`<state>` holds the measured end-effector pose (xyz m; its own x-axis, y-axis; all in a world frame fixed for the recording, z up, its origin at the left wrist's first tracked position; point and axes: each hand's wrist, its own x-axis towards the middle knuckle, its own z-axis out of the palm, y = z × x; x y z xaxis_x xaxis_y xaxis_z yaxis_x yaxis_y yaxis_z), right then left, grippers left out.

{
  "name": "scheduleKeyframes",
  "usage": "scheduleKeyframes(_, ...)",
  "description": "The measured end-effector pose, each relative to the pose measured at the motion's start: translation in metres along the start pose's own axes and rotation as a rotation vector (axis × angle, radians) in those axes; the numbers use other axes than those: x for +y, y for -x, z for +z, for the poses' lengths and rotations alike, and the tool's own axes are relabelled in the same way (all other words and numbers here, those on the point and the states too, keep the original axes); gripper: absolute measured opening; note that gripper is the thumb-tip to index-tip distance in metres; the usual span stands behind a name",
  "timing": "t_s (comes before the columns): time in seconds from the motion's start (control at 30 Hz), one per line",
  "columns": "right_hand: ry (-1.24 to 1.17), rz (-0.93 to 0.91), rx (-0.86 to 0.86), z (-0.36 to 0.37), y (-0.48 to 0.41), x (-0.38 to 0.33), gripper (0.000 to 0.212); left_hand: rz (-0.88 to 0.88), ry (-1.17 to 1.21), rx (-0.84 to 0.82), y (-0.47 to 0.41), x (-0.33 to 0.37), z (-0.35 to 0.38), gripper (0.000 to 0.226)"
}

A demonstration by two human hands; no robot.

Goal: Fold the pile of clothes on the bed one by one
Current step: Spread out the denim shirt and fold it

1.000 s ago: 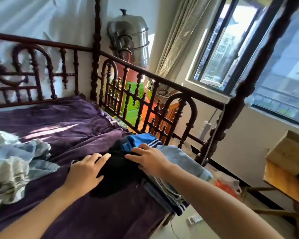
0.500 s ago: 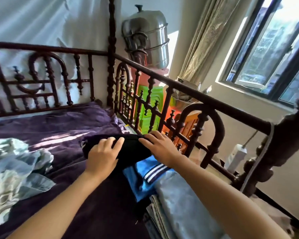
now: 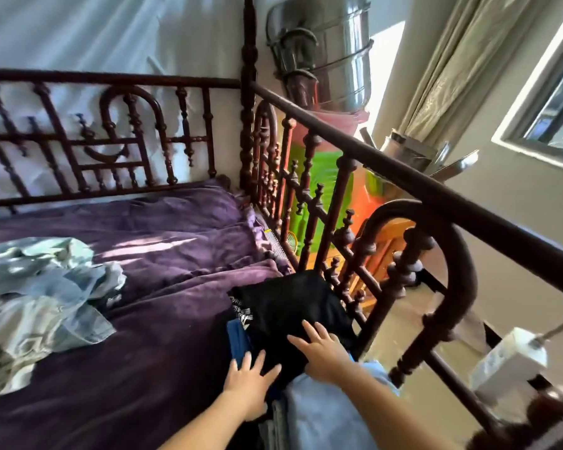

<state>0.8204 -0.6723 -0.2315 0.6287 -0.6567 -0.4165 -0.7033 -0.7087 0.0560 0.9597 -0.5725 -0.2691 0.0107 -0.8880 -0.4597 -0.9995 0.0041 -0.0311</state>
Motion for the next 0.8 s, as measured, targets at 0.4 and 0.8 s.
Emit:
scheduleKeyframes(0.4, 0.005, -0.039, 0.094, -0.039, -0.031, -0.065, 0.039, -0.337, 0.121, 0.244, 0.084, -0.114, 0.012, 0.058)
scheduleKeyframes(0.8, 0.121, -0.568, 0.307, -0.109, -0.023, -0.279, 0.044, -0.716, 0.06, 0.799, 0.273, -0.256, 0.057, 0.051)
